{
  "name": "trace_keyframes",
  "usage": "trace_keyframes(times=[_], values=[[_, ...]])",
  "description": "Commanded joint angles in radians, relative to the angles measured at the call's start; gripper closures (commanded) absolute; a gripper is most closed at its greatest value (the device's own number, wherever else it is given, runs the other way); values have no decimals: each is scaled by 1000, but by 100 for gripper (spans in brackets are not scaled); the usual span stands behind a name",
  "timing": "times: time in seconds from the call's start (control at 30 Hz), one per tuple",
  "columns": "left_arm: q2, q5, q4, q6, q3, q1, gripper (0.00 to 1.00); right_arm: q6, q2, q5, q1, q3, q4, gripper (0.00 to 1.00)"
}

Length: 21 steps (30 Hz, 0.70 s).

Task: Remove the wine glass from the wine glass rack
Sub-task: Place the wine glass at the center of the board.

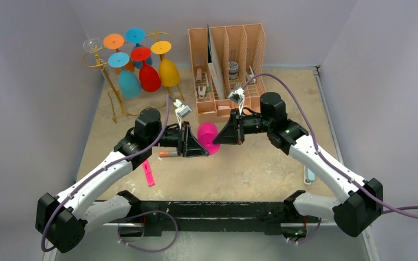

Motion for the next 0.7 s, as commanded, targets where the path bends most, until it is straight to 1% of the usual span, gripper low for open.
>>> trace_keyframes(times=[0.0, 0.13, 0.23, 0.27, 0.37, 0.43, 0.57, 0.67], values=[[-24, -28, 107, -16, -9, -6, 80, -4, -19, -23, 6, 14, 24, 100], [-34, -34, 192, -73, -47, -6, 78, 18, -24, -18, 6, -6, 73, 100], [-32, -14, 272, -127, -79, -6, 81, 39, -30, -20, 5, -25, 106, 100], [-31, -13, 273, -129, -82, -8, 83, 44, -32, -21, 5, -30, 118, 100], [-31, -22, 218, -100, -72, -7, 99, 47, -41, -14, 6, -37, 127, 100], [-39, -32, 184, -85, -65, -9, 100, 51, -44, -14, 6, -38, 128, 99], [-71, -57, 122, -24, -58, -10, 100, 54, -56, -11, 6, -38, 121, 78], [-103, -73, 69, 29, -50, -10, 100, 79, -75, -7, 6, -23, 113, 55]])
